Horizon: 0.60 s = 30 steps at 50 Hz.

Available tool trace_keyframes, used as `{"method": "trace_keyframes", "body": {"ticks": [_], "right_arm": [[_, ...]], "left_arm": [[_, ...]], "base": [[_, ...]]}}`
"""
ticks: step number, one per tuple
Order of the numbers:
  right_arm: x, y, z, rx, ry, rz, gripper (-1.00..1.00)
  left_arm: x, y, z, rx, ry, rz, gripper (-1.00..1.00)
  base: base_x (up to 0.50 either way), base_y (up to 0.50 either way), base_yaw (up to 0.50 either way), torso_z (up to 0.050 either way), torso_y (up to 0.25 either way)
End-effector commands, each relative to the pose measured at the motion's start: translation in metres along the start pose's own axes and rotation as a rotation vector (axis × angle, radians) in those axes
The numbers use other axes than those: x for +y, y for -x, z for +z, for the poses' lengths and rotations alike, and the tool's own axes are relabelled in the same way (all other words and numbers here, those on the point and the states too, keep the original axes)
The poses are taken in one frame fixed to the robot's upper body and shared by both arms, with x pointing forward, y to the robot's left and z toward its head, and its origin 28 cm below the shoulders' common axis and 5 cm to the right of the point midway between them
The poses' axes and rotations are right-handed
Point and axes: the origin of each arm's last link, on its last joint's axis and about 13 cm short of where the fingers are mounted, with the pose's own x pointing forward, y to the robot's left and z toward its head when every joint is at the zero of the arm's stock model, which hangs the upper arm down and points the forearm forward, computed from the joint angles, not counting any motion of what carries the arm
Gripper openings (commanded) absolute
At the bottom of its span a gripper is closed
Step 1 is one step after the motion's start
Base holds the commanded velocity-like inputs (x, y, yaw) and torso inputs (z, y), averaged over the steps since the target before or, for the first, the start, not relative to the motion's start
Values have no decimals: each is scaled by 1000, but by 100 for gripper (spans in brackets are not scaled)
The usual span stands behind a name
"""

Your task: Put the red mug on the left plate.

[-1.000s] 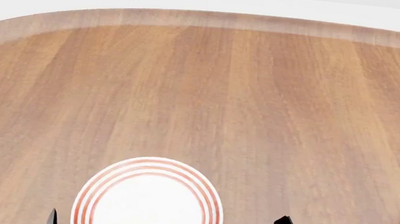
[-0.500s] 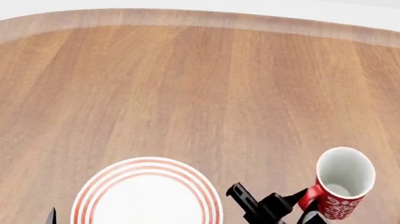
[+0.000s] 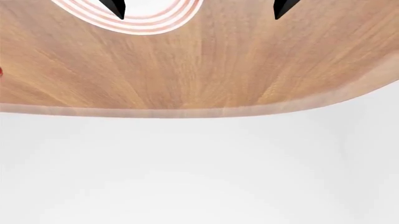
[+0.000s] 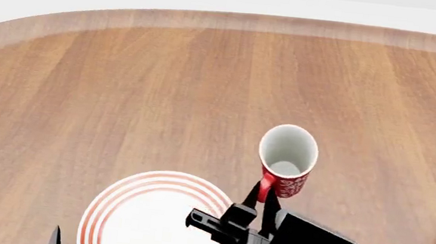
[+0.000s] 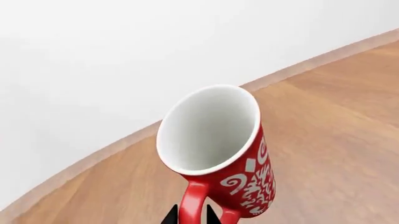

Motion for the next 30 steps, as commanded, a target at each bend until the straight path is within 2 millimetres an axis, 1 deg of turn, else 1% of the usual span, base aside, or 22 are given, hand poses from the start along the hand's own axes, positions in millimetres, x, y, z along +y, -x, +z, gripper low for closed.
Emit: {"method": "trace_keyframes", "body": {"ticks": [1,8,16,30], "right_arm": [[2,2,-6,55,33,172,-100],[4,2,-8,84,29,225,-100],[5,1,-18,145,37,290,-100],[7,1,-31,213,22,346,-100]], "left_arm": [[0,0,0,-1,-2,1,100],[0,1,0,-3,-2,1,100],[0,0,1,-4,-2,2,100],[0,0,1,-5,0,3,100]], "base": [[0,0,0,0,0],[0,0,0,0,0],[0,0,0,0,0],[0,0,0,0,1]]}}
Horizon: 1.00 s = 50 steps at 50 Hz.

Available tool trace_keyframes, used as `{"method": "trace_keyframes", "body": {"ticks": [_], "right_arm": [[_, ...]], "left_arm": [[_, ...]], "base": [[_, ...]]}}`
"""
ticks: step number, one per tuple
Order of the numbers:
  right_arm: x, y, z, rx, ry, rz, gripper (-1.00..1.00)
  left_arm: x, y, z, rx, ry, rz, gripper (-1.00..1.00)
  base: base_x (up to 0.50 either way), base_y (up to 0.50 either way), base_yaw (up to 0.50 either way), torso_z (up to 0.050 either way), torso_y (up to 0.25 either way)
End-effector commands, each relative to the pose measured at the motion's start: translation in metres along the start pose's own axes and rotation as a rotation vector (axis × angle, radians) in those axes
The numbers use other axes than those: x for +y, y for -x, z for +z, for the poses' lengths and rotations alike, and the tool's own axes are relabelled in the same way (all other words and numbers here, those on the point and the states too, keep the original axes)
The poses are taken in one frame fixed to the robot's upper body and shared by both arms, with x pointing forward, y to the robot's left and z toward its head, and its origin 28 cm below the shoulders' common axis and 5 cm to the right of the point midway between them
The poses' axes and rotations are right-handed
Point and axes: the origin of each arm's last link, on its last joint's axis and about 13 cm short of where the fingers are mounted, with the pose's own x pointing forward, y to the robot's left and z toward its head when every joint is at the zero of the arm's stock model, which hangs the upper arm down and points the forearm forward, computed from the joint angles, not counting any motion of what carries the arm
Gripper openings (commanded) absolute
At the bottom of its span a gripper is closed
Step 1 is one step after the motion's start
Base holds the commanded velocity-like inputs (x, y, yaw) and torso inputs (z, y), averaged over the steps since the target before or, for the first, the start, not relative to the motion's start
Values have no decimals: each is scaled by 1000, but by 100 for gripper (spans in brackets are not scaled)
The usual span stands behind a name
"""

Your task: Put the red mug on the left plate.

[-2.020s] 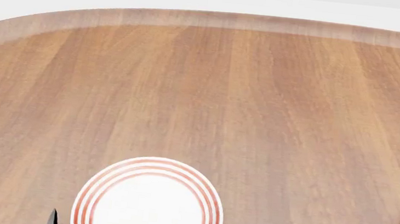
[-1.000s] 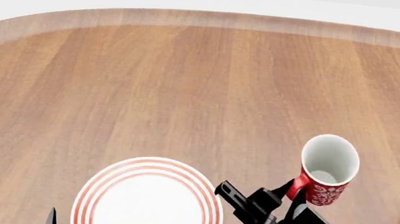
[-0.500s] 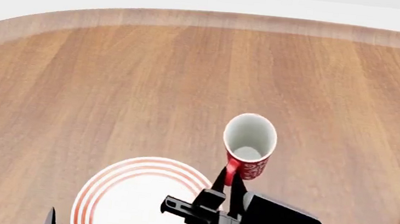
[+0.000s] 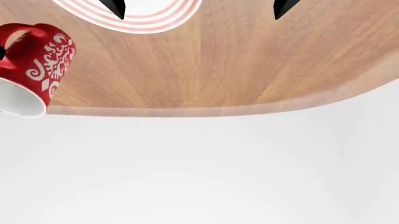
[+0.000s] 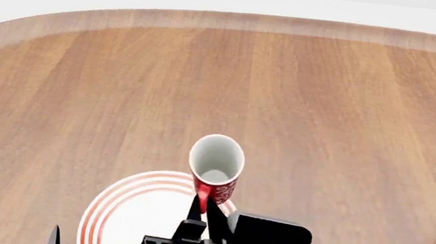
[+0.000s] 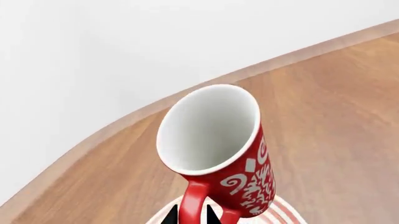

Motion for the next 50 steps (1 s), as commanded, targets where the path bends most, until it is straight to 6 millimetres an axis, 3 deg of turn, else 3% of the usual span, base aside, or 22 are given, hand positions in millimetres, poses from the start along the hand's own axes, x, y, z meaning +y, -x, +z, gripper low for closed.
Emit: {"method": "trace_keyframes", "body": {"ticks": [1,25,27,38,50], "right_arm": [[2,-4,-8,46,7,69,-100],[-3,-21,-41,137,19,90,-100],[6,-16,-31,118,34,104,-100],[4,-17,-29,103,12,114,-100],[-3,-29,-41,140,0,112,-100]], "left_arm": [[0,0,0,-1,2,1,100],[1,0,0,1,1,3,100],[0,0,0,1,0,1,100],[0,0,0,0,0,0,100],[0,0,-1,1,-2,0,100]], "base": [[0,0,0,0,0],[0,0,0,0,0],[0,0,0,0,0],[0,0,0,0,0],[0,0,0,0,1]]}}
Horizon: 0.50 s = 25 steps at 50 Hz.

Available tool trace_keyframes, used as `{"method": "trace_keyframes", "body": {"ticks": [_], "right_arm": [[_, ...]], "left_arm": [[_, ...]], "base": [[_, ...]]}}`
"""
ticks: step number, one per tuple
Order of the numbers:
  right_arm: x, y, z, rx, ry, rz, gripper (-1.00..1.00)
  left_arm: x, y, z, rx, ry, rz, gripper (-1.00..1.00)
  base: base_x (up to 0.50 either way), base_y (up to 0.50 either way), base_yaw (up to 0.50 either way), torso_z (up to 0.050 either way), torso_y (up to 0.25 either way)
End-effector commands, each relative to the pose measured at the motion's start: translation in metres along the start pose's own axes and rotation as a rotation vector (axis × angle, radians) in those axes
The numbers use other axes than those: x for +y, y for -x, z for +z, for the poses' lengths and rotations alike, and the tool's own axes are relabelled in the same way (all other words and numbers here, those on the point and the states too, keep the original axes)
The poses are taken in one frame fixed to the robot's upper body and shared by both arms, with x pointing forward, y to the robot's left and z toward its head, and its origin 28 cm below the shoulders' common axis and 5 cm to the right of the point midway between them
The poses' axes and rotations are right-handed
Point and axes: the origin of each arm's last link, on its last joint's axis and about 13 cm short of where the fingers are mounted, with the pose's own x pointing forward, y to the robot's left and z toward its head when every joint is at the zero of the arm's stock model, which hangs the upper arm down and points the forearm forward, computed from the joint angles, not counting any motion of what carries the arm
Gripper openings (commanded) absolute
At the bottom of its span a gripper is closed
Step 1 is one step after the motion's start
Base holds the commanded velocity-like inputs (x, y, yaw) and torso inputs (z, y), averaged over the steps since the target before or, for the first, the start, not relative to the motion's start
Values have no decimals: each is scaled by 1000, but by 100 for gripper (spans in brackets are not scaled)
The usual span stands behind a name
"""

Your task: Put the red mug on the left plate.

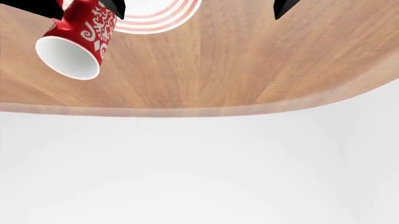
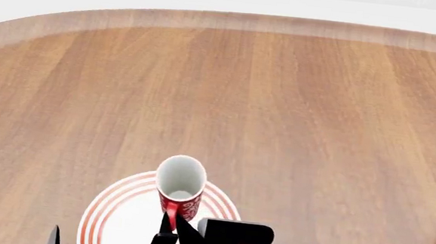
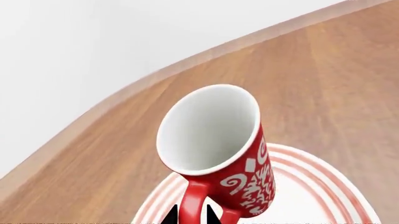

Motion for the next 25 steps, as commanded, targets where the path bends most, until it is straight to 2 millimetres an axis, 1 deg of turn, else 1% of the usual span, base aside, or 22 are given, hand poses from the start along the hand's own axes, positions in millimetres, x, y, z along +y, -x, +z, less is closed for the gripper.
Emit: {"method": "trace_keyframes", "body": {"ticks": [1,25], "right_arm": [[-3,-10,-4,9,3,17,-100],[-6,-16,-11,38,2,37,-100]], "left_arm": [[0,0,-1,1,-1,-1,100],[0,0,0,-2,-1,-1,100]], "base": [[0,0,0,0,0],[0,0,0,0,0]]}}
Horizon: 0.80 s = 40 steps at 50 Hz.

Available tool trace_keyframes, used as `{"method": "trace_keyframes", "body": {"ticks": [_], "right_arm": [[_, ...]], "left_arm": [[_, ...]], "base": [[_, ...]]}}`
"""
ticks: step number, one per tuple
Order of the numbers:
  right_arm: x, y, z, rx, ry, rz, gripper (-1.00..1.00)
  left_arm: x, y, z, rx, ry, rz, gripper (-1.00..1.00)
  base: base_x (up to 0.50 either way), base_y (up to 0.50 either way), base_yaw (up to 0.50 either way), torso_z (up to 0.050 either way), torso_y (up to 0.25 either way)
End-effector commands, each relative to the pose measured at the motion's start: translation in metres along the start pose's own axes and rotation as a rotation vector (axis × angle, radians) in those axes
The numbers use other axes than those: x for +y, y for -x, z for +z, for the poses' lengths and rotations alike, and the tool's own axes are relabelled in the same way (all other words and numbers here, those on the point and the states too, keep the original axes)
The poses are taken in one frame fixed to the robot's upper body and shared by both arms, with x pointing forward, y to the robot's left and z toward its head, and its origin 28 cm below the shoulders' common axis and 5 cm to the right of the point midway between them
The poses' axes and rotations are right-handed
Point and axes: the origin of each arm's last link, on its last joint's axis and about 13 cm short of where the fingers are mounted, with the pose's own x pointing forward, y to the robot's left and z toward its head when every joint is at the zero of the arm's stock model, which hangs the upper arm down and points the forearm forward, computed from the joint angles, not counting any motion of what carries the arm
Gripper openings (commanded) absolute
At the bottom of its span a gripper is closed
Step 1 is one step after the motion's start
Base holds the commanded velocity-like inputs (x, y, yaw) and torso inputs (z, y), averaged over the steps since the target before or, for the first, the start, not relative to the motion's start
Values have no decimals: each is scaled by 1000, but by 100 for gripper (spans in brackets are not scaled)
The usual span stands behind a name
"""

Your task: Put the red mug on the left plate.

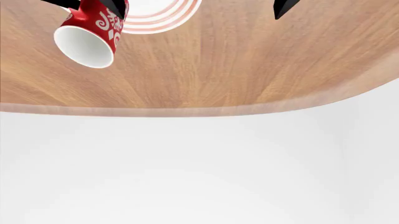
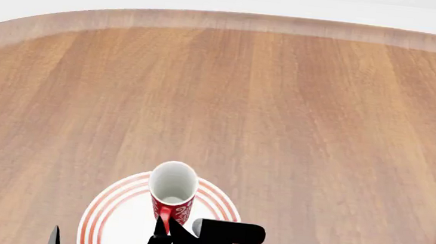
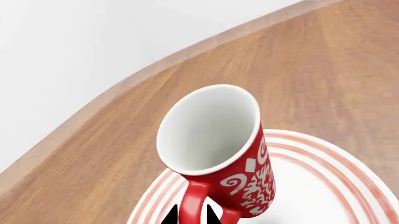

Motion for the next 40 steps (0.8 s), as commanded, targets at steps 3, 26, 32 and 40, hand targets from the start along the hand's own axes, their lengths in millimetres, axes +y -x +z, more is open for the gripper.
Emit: {"method": "trace_keyframes", "body": {"ticks": [3,26,32,40], "right_arm": [[-2,-4,1,1,21,12,-100],[-5,-3,-2,32,19,2,-100],[-6,-2,-4,44,15,7,-100],[-5,-1,-5,52,14,12,-100]], "left_arm": [[0,0,0,0,0,0,100],[0,0,0,-1,-1,0,100],[0,0,0,-1,-1,1,100],[0,0,1,-2,0,1,100]], "base": [[0,0,0,0,0],[0,0,0,0,0],[0,0,0,0,2],[0,0,0,0,0]]}}
